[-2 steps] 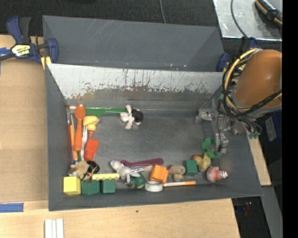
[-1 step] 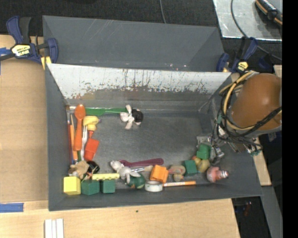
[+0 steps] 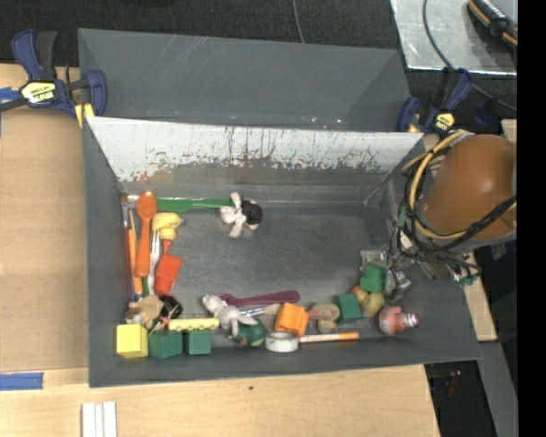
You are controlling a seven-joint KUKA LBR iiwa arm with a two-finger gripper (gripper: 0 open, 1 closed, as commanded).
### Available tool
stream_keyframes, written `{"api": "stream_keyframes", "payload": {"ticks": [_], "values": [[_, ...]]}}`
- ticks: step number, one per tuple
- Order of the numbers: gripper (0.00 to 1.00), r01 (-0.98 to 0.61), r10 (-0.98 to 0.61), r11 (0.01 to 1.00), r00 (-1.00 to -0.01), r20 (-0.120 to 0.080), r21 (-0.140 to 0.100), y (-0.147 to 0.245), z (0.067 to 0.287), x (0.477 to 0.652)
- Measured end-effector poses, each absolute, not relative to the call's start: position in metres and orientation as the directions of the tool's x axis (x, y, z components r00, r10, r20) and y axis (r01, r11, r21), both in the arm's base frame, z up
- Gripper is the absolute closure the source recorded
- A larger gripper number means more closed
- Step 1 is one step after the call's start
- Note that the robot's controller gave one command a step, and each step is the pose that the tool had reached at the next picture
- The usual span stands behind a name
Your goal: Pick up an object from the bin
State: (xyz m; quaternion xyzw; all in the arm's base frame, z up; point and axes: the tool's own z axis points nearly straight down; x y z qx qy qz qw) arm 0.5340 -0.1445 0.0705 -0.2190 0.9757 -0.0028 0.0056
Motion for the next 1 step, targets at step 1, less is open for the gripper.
{"api": "stream_keyframes", "payload": {"ticks": [1], "values": [[1.0,-0.632,-0.633,0.775,-0.774,-0.009,-0.012,-0.1456,0.0707,0.5619]]}}
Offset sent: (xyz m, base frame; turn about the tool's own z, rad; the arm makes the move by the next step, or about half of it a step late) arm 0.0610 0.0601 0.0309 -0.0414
